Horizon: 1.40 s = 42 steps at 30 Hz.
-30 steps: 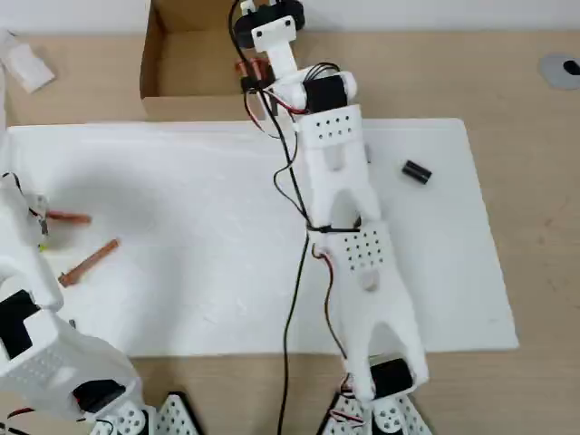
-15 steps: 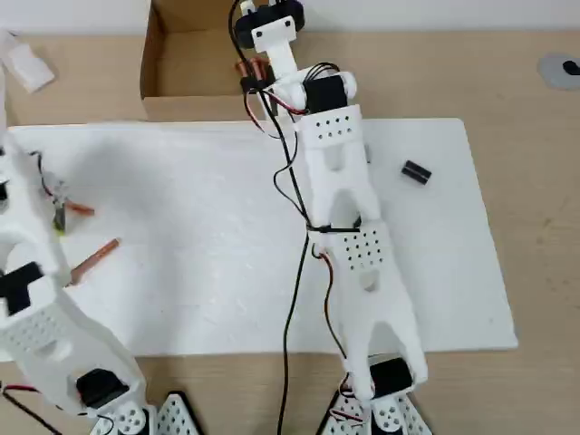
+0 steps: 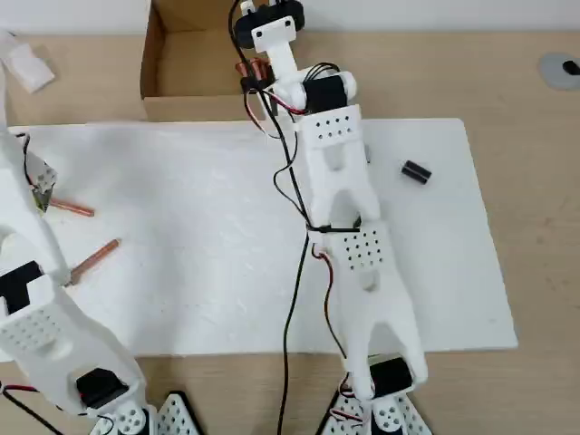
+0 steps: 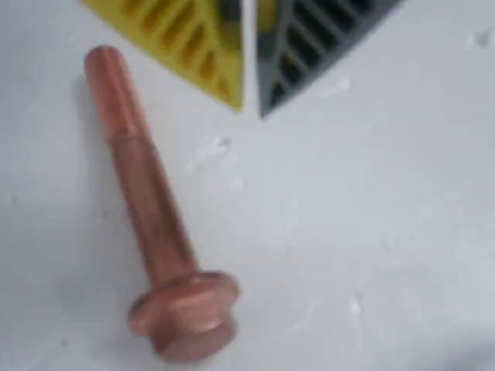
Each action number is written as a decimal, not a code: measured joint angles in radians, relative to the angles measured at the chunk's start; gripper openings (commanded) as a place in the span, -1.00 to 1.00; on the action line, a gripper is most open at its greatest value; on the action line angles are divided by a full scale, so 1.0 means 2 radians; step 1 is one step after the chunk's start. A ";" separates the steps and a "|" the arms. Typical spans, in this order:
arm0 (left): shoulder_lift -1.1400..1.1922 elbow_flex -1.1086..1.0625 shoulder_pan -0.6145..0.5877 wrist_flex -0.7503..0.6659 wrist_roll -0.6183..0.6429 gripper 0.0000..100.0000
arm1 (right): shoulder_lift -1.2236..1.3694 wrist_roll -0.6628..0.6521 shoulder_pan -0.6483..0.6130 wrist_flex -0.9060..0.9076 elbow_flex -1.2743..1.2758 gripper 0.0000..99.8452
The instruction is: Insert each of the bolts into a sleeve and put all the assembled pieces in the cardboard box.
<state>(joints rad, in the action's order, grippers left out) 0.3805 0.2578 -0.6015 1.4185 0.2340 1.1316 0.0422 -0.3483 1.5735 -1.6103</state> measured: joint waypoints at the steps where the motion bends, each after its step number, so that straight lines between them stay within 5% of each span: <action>1: 0.000 0.000 0.000 0.000 0.001 -0.95 | 0.000 0.000 0.000 0.000 0.000 -0.47; 7: 0.000 0.000 -0.001 -0.001 0.050 -0.62 | 0.000 0.000 0.000 0.000 0.000 -0.47; 13: 0.004 0.001 -0.003 -0.005 0.097 -0.65 | 0.000 0.000 0.000 0.006 0.000 -0.47; 28: 0.100 0.008 -0.012 -0.058 0.093 -0.66 | 0.000 0.000 0.000 0.020 0.000 -0.47; 32: 0.100 0.009 -0.012 -0.061 0.095 -0.98 | 0.000 0.000 0.000 0.020 0.000 -0.47; 38: 0.106 0.021 -0.008 -0.078 0.130 -0.99 | 0.000 0.000 0.000 0.020 0.000 -0.47; 42: 0.107 0.027 -0.008 -0.074 0.099 -0.98 | 0.000 0.000 0.000 0.020 0.000 -0.47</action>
<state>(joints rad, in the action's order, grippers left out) 0.5938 0.3115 -0.6168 1.2697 0.4319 1.1316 0.0422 -0.3483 1.6134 -1.6103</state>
